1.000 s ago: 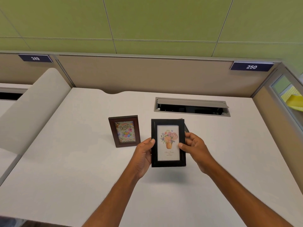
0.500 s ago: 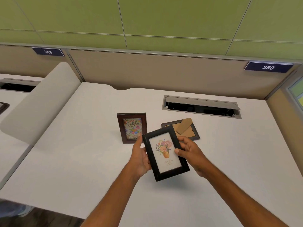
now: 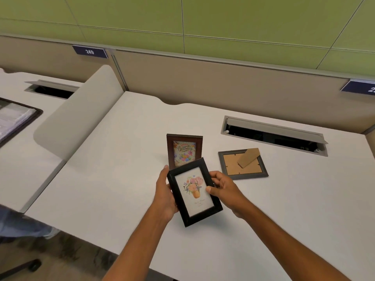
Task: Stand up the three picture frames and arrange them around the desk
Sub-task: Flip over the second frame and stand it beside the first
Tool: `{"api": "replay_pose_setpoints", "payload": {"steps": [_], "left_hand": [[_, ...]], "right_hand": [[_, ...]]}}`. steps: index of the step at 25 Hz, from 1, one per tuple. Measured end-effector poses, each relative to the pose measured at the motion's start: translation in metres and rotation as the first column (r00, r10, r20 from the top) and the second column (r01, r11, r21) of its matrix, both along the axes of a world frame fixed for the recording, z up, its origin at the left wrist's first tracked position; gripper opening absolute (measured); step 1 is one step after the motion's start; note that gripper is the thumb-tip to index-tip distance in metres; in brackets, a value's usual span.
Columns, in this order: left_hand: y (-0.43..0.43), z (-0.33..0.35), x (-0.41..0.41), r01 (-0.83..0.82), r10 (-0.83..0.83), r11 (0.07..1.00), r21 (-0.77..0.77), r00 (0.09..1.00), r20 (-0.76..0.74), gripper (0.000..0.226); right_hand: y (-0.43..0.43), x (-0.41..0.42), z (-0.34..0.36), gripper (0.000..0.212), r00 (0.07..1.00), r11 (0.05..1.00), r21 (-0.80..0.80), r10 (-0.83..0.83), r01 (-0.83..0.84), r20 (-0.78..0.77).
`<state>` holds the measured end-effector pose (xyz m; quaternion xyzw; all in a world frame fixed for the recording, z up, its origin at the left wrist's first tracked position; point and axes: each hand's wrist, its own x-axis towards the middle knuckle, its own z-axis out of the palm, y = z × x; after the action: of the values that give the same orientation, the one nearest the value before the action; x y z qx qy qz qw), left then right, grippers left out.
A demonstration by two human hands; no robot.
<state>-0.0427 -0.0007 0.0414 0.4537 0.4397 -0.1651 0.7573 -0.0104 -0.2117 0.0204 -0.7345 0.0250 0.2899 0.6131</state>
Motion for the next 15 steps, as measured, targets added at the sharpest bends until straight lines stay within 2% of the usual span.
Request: {"api": "replay_pose_setpoints", "payload": {"steps": [8, 15], "left_hand": [[0.071, -0.002, -0.003, -0.17, 0.15, 0.972, 0.164, 0.981, 0.124, 0.066], [0.135, -0.018, 0.012, -0.234, 0.164, 0.943, 0.238, 0.945, 0.282, 0.053]], "right_hand": [[0.086, 0.022, -0.015, 0.06, 0.989, 0.99, -0.039, 0.14, -0.139, 0.046], [0.155, 0.042, -0.022, 0.079, 0.968, 0.973, -0.04, 0.232, -0.229, 0.093]]}}
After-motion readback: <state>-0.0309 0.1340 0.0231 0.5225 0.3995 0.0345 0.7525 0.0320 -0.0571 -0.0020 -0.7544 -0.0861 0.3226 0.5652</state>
